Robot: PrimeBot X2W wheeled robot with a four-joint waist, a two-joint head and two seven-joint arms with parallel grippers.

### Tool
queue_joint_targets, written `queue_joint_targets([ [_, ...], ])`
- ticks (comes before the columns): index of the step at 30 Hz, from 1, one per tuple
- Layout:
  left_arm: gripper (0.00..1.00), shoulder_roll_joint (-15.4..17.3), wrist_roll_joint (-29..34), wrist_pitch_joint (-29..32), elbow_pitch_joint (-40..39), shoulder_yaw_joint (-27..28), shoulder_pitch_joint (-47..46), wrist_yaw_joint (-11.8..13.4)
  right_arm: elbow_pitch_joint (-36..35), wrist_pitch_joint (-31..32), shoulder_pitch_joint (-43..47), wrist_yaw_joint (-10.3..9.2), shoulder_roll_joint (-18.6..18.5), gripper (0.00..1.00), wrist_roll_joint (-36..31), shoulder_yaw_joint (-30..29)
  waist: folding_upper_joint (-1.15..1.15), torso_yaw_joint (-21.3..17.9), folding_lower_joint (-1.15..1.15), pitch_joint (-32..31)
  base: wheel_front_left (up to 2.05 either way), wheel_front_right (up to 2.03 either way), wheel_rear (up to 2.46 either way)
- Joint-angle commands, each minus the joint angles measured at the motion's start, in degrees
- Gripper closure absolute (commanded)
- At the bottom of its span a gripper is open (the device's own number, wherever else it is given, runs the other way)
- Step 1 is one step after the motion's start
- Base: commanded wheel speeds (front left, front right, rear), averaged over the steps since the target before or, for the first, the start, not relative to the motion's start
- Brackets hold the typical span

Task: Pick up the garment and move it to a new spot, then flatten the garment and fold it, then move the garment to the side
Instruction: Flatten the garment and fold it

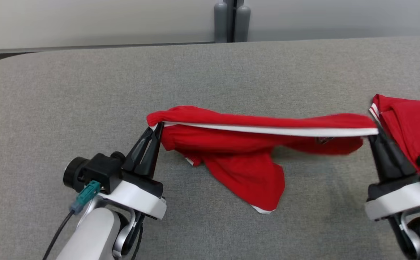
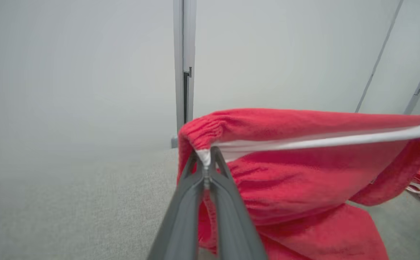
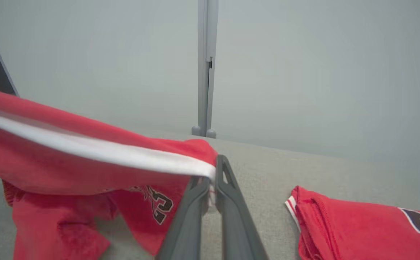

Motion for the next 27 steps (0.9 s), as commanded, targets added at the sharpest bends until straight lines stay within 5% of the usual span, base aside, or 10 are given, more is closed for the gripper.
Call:
queue_joint_targets([
  [1,1.00,1.08,0.41,0.84,-2.33,0.66,-0.99,0.63,-2.30,0.49,-0.86,-0.14,-1.13,1.00,-0.46,-1.21,0.00,-0.75,0.00,-1.46,0.00,0.00,0.00],
  [13,1.00,5.41,1.66,12.76,-21.41,2.98,-7.14,3.83,-23.04,9.78,-5.09,-0.15,-4.85,1.00,-1.48,-9.55,0.00,-1.72,0.00,-6.42,0.00,0.00,0.00],
  [21,1.00,5.41,-0.10,14.91,-23.77,4.20,-10.30,3.73,-24.82,12.49,-7.68,-0.15,-4.66,1.00,0.90,-10.07,0.00,-2.56,0.00,-4.71,0.00,0.00,0.00],
  [27,1.00,3.11,-2.05,12.59,-17.82,5.25,-20.14,1.56,-21.16,11.82,-16.84,-0.15,-5.10,1.00,3.22,-9.77,0.00,-2.17,0.00,1.66,0.00,0.00,0.00],
])
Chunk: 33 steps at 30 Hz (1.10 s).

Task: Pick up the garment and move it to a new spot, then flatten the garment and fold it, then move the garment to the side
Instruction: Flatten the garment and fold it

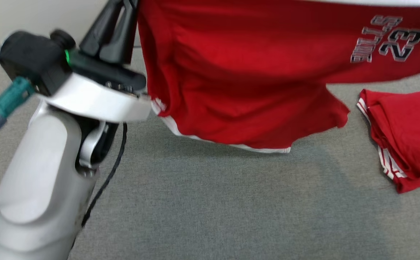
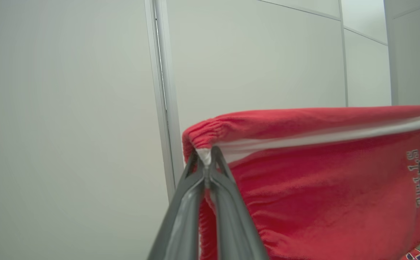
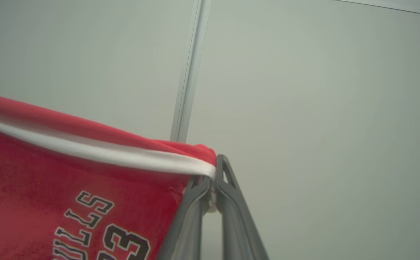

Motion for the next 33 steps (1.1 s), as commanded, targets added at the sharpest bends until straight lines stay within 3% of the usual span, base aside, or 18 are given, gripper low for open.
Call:
queue_joint_targets([
  [1,1.00,-0.76,-0.57,-1.18,3.11,0.89,-4.70,-0.62,1.83,-0.66,-4.19,-0.15,-0.41,1.00,1.52,0.68,0.00,0.47,0.00,4.15,0.00,0.00,0.00],
  [7,1.00,-4.65,0.41,-7.43,17.77,1.53,-21.74,-2.65,11.55,-1.72,-22.10,-0.14,-2.02,1.00,2.29,5.52,0.00,1.00,0.00,9.44,0.00,0.00,0.00],
  [12,1.00,-6.91,0.49,-12.28,32.67,1.76,-33.32,-4.76,24.22,-5.07,-36.67,-0.14,0.91,1.00,3.08,10.59,0.00,0.14,0.00,11.27,0.00,0.00,0.00],
  [16,1.00,-8.03,-0.55,-13.77,44.41,1.68,-36.72,-6.69,36.99,-9.11,-43.53,-0.14,4.93,1.00,3.84,14.60,0.00,-0.64,0.00,12.14,0.00,0.00,0.00],
  [18,1.00,-8.65,-1.56,-14.19,52.59,1.08,-35.64,-7.64,46.56,-12.25,-44.53,-0.14,7.72,1.00,4.39,17.00,0.00,-1.05,0.00,12.82,0.00,0.00,0.00],
  [23,1.00,-9.89,-5.36,-14.26,62.03,1.31,-29.42,-8.54,60.58,-16.77,-40.54,-0.14,11.58,1.00,6.63,21.65,0.00,-1.43,0.00,13.42,0.00,0.00,0.00],
  [28,1.00,-10.37,-7.20,-14.27,64.39,0.18,-23.29,-8.59,67.31,-20.45,-35.30,-0.13,12.87,1.00,9.34,24.89,0.00,-1.15,0.00,13.62,0.00,0.00,0.00],
  [33,1.00,-10.33,-11.90,-14.22,58.08,-3.21,-12.39,-8.58,68.28,-23.03,-26.90,-0.13,11.98,1.00,12.50,28.36,0.00,-1.05,0.00,12.90,0.00,0.00,0.00],
])
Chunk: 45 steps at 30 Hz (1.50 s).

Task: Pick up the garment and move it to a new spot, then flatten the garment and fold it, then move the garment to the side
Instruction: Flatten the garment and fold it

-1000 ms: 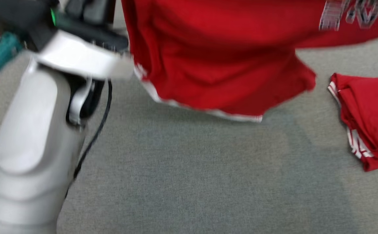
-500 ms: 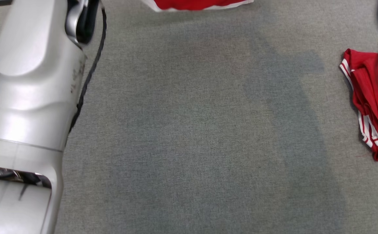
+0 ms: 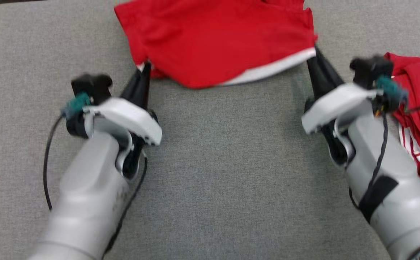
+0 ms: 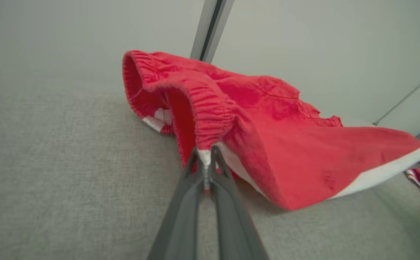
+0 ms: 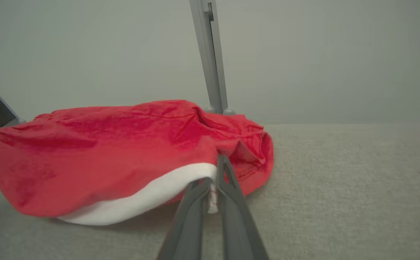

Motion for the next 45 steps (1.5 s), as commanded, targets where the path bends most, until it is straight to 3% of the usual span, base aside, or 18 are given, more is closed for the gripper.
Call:
queue_joint_targets([
  [1,1.00,0.36,0.27,-0.11,-1.84,0.40,1.17,-0.06,-1.06,-0.60,1.59,-0.08,-0.94,1.00,0.67,0.51,0.00,-0.10,0.00,-0.49,0.00,0.00,0.00],
  [6,1.00,0.36,3.97,-0.10,-10.98,2.88,12.50,-0.07,-10.13,-0.80,11.87,-0.07,-3.55,1.00,1.70,-0.24,0.00,-0.49,0.00,-3.26,0.00,0.00,0.00],
  [16,1.00,2.14,9.62,-0.10,-27.80,4.49,34.58,0.56,-31.77,0.16,39.69,-0.06,-6.20,1.00,-1.36,-10.12,0.00,0.73,0.00,-12.48,0.00,0.00,0.00],
  [27,1.00,7.04,8.42,11.63,-48.45,2.61,51.14,5.00,-58.16,14.47,62.40,-0.10,-2.34,1.00,-7.71,-21.09,0.00,1.80,0.00,-18.60,0.00,0.00,0.00],
  [31,1.00,6.57,6.39,14.30,-53.78,3.23,53.83,6.67,-63.62,17.95,65.01,-0.10,-1.19,1.00,-8.55,-22.72,0.00,1.97,0.00,-18.59,0.00,0.00,0.00],
  [36,1.00,6.40,5.67,15.58,-54.79,3.29,53.41,7.42,-64.59,19.77,64.60,-0.10,-1.60,1.00,-7.74,-22.71,0.00,2.39,0.00,-17.70,0.00,0.00,0.00],
  [45,1.00,4.40,4.56,15.72,-50.89,2.86,41.96,4.82,-58.03,19.93,49.98,-0.10,-7.23,1.00,-5.04,-22.16,0.00,5.59,0.00,-7.70,0.00,0.00,0.00],
])
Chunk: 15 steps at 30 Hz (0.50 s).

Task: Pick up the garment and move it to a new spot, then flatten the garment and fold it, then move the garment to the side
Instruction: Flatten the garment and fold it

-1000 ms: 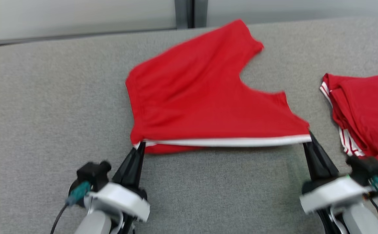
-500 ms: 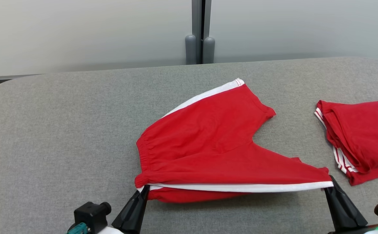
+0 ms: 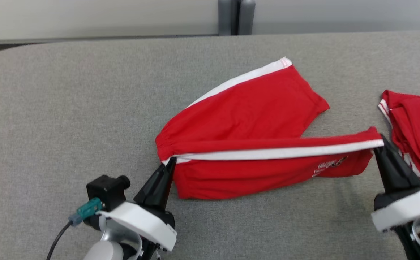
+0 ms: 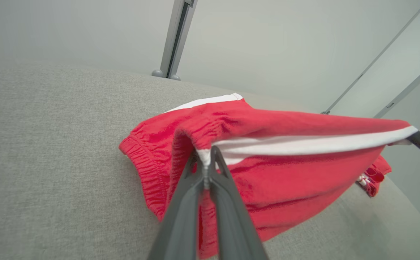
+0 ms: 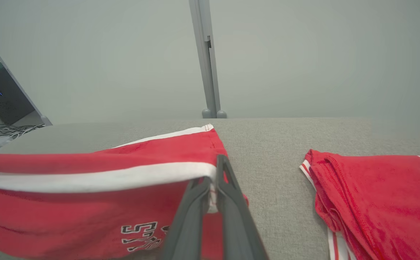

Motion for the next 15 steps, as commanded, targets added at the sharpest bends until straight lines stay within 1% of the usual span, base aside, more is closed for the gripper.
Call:
queue_joint_targets([
  [1,1.00,-0.17,-0.61,-0.57,1.07,0.41,-2.92,-0.54,1.66,0.34,-4.14,-0.12,-1.65,1.00,0.50,0.62,0.00,2.01,0.00,5.23,0.00,0.00,0.00],
  [5,1.00,-1.30,-1.30,-2.11,4.59,0.67,-8.76,-1.58,7.37,1.45,-15.41,-0.12,-5.17,1.00,1.84,3.88,0.00,3.37,0.00,9.86,0.00,0.00,0.00],
  [8,1.00,-1.63,-1.62,-3.49,7.27,0.73,-12.61,-2.16,12.44,1.91,-23.89,-0.12,-6.98,1.00,3.29,6.72,0.00,4.64,0.00,12.22,0.00,0.00,0.00],
  [13,1.00,-2.66,-2.42,-5.71,11.24,-0.13,-18.69,-3.15,21.27,1.81,-36.31,-0.11,-9.25,1.00,5.84,11.05,0.00,7.29,0.00,14.85,0.00,0.00,0.00],
  [15,1.00,-2.91,-2.47,-6.61,12.77,-0.42,-20.91,-3.29,24.64,1.51,-40.33,-0.11,-9.62,1.00,6.66,13.09,0.00,8.10,0.00,15.61,0.00,0.00,0.00],
])
